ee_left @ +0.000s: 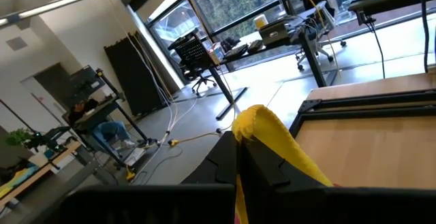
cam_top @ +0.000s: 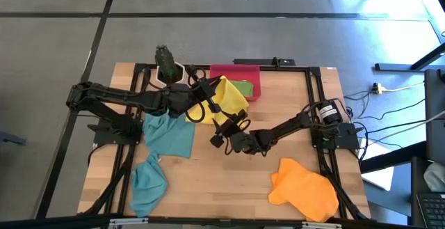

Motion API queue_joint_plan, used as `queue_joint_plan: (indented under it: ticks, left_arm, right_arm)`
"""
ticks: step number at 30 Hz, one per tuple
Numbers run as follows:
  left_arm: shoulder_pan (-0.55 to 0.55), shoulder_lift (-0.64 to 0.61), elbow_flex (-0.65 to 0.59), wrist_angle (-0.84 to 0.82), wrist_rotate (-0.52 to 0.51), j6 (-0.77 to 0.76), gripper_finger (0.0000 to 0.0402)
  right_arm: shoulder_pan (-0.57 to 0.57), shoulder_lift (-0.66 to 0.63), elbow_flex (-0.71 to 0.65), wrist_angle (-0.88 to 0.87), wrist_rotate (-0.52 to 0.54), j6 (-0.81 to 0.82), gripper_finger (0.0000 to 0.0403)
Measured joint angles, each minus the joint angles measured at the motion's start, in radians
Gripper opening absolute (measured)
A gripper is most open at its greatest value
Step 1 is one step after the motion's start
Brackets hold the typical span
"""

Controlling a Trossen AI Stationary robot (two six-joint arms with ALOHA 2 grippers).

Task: Fold microfiber towels
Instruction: Fold the yellow microfiber towel

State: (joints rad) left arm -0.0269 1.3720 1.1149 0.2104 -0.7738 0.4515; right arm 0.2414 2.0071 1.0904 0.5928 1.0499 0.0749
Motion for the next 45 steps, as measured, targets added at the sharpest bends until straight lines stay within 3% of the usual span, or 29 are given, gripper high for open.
queue_joint_plan:
  ticks: [5,13,20,30,36,45]
  left_arm:
    - [0.0,0.0,0.0,0.0,0.0,0.001,0.0]
    - [0.0,0.0,0.0,-0.045,0.0,0.001,0.0]
    - [-0.02,0.0,0.0,-0.136,0.0,0.002,0.0]
    - [-0.087,-0.034,0.0,-0.181,0.013,0.026,0.0]
    - [-0.136,-0.118,0.001,-0.205,0.012,0.004,0.0]
    - [-0.285,-0.16,0.001,-0.33,0.0,-0.12,0.0]
  right_arm:
    - [-0.004,0.0,0.0,-0.068,0.002,0.02,0.016]
    - [0.028,-0.008,0.0,-0.204,0.005,-0.008,0.0011]
    - [0.1,-0.124,0.001,-0.497,0.032,0.074,0.0005]
    - [0.19,-0.422,0.0,-0.933,0.14,0.185,0.0002]
    - [0.249,-0.598,0.0,-0.978,0.144,0.131,0.0001]
    - [0.377,-0.712,0.0,-0.972,-0.015,0.107,0.0001]
